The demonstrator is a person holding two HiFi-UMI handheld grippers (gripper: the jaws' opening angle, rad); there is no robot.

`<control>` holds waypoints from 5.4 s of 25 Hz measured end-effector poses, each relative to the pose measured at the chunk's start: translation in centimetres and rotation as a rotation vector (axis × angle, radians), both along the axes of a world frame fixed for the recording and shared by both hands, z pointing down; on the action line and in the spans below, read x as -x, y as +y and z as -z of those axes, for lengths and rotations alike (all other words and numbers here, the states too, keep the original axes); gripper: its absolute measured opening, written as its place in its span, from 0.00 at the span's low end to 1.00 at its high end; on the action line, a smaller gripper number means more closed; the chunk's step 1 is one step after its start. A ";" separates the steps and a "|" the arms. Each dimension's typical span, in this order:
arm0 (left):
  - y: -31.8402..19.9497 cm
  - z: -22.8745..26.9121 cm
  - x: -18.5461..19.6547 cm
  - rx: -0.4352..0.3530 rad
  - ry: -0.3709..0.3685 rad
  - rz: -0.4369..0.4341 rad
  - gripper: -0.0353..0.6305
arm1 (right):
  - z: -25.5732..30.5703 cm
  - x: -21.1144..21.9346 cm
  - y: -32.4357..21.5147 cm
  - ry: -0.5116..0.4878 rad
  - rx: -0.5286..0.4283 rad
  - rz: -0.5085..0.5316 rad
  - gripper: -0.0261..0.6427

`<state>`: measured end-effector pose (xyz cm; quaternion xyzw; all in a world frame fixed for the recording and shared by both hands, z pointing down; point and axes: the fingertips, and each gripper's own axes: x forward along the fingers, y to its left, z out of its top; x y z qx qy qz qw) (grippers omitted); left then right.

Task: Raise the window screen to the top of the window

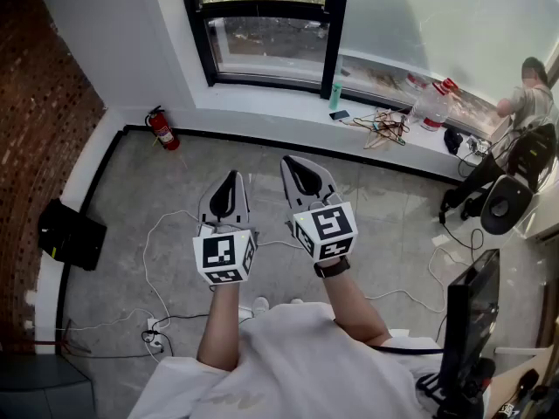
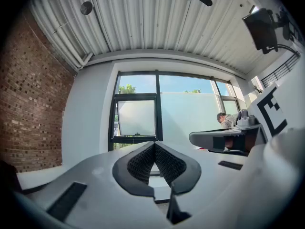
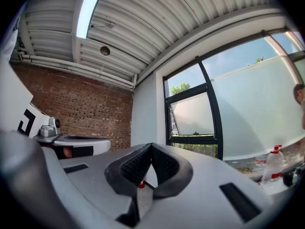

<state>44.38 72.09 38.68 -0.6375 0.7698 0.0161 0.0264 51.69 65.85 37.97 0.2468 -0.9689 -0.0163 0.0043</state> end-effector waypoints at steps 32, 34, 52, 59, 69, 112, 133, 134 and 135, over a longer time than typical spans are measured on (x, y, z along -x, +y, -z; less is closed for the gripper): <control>-8.4 -3.5 26.2 0.041 -0.031 0.149 0.03 | -3.9 26.5 -9.9 0.214 -0.114 0.011 0.04; -8.6 -4.2 28.8 0.047 -0.014 0.163 0.03 | -4.2 29.2 -10.0 0.221 -0.118 0.023 0.04; -21.1 -7.2 37.3 0.116 0.020 0.096 0.03 | -9.0 40.6 -20.1 0.211 0.032 0.081 0.04; -36.9 -5.3 39.6 0.081 -0.011 0.068 0.03 | -7.7 41.8 -34.2 0.180 -0.006 0.045 0.04; -51.0 -5.2 39.7 0.109 -0.022 0.027 0.03 | -6.8 39.8 -50.4 0.160 0.043 -0.065 0.04; -97.4 -9.3 61.2 0.155 -0.091 -0.543 0.03 | -11.2 60.7 -89.7 0.180 0.147 -0.390 0.04; -109.2 -15.8 60.8 0.454 -1.244 -0.475 0.21 | -19.6 56.6 -97.2 0.232 0.319 -0.403 0.04; -109.2 -15.7 60.8 0.442 -1.259 -0.466 0.21 | -20.5 56.8 -97.4 0.233 0.334 -0.391 0.04; -109.2 -15.6 60.9 0.426 -1.258 -0.459 0.21 | -21.7 57.1 -97.6 0.235 0.357 -0.372 0.05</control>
